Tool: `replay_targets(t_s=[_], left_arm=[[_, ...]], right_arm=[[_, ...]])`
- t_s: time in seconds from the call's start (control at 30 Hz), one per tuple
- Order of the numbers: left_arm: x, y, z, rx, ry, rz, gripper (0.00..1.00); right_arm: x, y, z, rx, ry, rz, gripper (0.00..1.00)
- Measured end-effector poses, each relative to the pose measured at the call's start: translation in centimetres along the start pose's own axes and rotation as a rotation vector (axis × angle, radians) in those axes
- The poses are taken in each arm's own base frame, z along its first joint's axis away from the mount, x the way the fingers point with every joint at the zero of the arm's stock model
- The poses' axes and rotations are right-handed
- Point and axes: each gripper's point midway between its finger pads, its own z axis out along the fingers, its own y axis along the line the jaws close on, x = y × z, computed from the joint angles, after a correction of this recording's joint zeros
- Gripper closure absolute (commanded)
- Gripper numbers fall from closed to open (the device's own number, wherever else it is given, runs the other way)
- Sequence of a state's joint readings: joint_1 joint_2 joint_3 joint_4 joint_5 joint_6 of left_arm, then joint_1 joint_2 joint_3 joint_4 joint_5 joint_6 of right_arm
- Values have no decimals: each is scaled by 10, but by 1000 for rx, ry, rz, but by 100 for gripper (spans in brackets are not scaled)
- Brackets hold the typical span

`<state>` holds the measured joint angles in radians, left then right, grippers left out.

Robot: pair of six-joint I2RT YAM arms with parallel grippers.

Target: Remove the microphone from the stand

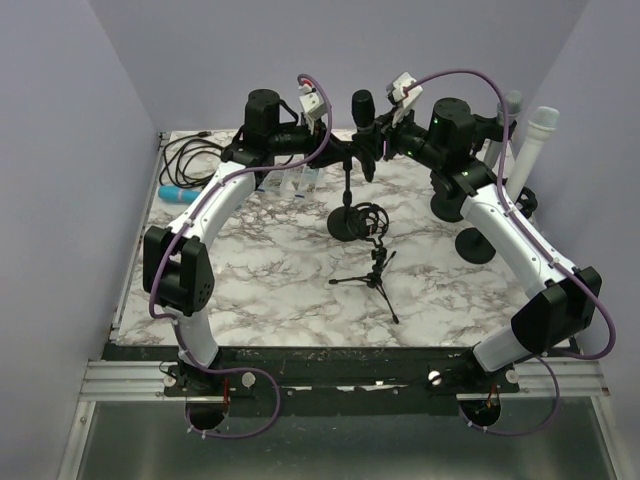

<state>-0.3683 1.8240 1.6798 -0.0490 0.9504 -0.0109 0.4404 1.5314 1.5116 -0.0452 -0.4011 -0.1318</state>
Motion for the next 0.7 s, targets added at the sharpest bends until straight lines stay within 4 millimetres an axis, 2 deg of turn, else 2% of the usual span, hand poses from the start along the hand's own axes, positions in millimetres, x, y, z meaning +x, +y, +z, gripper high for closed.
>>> replay_targets(t_s=[0.23,0.37,0.43,0.53,0.7], left_arm=[[1,2,-3,-40,13,-10,100],[1,4,-3,-70,23,-8,100],[1,4,-2,-76,25,-2,100],[2,3,0,-86,30,5,100],[2,0,5,-106,45,5,100]], right_arm=[[-1,-6,0,31,-2,4,99],[-11,-16,-1,88,-24,6,99],[-25,-23,-3,126,-50,3,99],[-58,-33,-12,188,-114,-13,99],[-108,-41,-44,279,-217,-14,99]])
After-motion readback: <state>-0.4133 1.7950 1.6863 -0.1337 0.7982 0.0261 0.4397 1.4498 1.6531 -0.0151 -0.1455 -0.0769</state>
